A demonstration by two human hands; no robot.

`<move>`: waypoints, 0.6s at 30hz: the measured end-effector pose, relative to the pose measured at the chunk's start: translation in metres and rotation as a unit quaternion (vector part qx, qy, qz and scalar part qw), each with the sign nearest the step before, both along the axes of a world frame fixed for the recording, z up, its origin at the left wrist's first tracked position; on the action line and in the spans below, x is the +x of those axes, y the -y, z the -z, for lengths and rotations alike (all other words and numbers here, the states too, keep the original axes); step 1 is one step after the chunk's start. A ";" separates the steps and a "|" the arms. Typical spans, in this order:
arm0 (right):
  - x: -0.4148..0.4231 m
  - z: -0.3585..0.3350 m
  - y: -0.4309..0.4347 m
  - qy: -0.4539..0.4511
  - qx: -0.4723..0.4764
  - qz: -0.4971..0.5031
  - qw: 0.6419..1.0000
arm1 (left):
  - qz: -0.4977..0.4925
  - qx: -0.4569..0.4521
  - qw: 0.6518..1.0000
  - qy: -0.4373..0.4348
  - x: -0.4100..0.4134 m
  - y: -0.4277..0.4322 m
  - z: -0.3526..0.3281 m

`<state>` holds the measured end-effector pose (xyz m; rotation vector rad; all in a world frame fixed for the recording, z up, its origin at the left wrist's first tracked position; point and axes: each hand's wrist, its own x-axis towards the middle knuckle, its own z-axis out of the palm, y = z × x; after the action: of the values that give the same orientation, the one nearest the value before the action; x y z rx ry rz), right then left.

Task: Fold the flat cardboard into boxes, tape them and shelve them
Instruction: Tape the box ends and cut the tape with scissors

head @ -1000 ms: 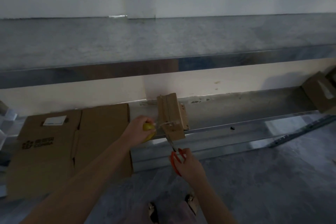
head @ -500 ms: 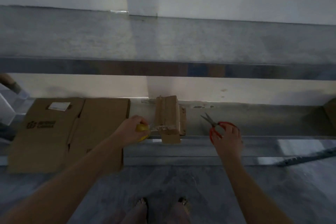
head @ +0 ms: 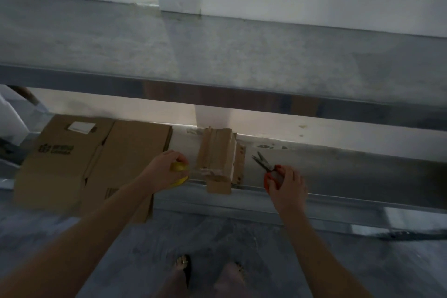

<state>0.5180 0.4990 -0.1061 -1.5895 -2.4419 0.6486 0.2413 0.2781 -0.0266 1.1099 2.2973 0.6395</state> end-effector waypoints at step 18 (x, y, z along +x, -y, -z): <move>-0.072 -0.068 0.142 -0.015 0.112 -0.190 0.975 | 0.086 0.046 0.995 0.033 -0.018 0.004 -0.006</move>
<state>0.4463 0.3567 -0.0380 -1.0317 -2.7072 0.4196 0.2231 0.2740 -0.0203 1.2943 2.1077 0.7076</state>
